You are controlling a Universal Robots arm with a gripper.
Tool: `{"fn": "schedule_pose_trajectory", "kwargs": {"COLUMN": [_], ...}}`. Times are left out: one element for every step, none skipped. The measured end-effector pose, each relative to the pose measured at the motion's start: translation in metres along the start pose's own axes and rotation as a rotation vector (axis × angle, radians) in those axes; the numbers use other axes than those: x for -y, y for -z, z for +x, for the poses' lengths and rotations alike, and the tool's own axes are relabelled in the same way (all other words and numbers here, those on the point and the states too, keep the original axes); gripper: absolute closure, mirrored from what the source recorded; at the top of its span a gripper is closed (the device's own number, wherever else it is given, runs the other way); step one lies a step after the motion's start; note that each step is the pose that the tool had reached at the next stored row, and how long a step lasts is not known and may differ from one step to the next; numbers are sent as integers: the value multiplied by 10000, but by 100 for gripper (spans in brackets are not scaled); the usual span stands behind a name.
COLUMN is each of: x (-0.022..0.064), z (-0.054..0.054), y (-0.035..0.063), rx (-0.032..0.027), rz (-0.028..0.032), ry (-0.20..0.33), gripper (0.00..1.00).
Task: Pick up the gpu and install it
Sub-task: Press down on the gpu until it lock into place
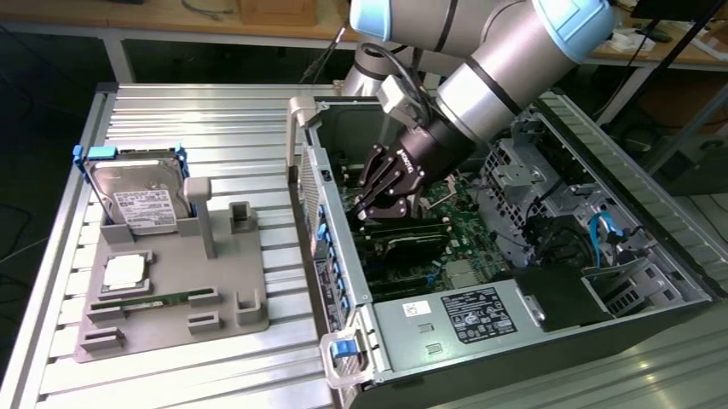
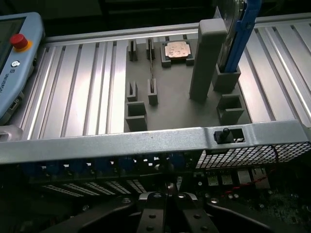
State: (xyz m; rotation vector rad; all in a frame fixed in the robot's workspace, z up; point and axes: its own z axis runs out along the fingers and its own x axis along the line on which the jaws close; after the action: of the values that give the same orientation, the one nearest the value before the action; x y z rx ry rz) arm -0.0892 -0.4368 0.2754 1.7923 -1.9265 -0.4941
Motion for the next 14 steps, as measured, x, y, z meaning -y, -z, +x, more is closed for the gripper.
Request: {"fn": "schedule_pose_trajectory", "kwargs": {"x": [-1,-1,-2,-2,-1,-1,1,3,14,34,63,88,98,97], "z": [0,0,0,0,0,0,0,-1,-1,-2,-3,-5,-5,-5], "y": [1,1,1,1,0,0,0,0,9,24,43,58,66,67], "rx": [5,7,9,9,10,9,8,7,-2,-13,-22,-30,-37,-37], "rz": [-25,-41,-51,-55,-59,-67,-85,-132,-228,-342,-458,-543,-609,-625], "ry": [5,9,10,9,10,12,15,20,20,21,29,36,38,38], "gripper": [89,89,89,89,89,89,89,89,89,89,89,89,89,89]}}
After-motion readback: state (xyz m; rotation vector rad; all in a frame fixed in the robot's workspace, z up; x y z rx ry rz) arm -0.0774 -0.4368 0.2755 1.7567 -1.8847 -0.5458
